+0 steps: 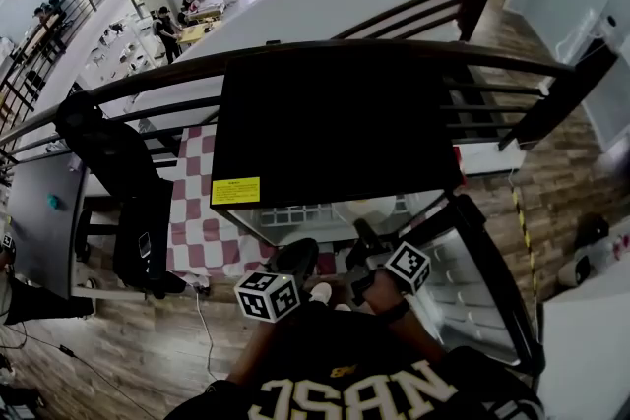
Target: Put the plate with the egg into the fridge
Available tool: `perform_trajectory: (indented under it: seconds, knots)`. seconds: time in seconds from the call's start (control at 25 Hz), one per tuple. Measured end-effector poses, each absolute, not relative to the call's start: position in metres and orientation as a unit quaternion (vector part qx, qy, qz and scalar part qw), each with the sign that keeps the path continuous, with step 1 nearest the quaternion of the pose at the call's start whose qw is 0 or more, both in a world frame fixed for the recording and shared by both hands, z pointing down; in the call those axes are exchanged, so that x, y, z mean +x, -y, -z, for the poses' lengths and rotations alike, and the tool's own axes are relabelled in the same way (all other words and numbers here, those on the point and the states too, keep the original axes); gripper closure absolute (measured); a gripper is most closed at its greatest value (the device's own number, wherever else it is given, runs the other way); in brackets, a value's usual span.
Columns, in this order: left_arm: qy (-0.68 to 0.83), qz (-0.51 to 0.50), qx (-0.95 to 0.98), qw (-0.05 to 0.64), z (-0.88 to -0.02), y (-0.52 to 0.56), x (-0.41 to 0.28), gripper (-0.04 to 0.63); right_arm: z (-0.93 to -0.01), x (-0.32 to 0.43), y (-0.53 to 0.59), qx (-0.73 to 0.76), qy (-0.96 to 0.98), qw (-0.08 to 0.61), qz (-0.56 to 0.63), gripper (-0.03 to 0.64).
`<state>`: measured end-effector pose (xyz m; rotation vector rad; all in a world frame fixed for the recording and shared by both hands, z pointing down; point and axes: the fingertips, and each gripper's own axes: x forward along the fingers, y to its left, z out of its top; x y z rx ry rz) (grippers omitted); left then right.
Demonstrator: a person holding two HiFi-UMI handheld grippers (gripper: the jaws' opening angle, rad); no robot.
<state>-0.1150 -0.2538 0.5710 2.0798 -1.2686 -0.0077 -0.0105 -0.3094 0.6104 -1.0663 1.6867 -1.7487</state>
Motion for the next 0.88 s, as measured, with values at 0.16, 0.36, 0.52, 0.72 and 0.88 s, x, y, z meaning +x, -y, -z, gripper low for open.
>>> perform_trajectory:
  seconds: [0.16,0.36,0.52,0.72,0.88]
  knots:
    - [0.486,0.006,0.8,0.351,-0.57,0.257,-0.116,0.546,-0.606,-0.008,0.323,-0.397,-0.617,0.243,0.635,0.571]
    - [0.491,0.012,0.795,0.355,-0.573,0.262,-0.123,0.546,-0.604,-0.008,0.339,-0.408,-0.625,0.233,0.623,0.571]
    - [0.494,0.014,0.792,0.358,-0.573,0.263,-0.124,0.546,-0.601,-0.007,0.348,-0.411,-0.627,0.229,0.621,0.571]
    - [0.49,0.015,0.793,0.362,-0.571,0.261,-0.12,0.546,-0.599,-0.011,0.352,-0.413,-0.627,0.201,0.63,0.569]
    - [0.492,0.012,0.792,0.363,-0.574,0.255,-0.12,0.546,-0.602,-0.017,0.345,-0.418,-0.669,0.116,0.603,0.56]
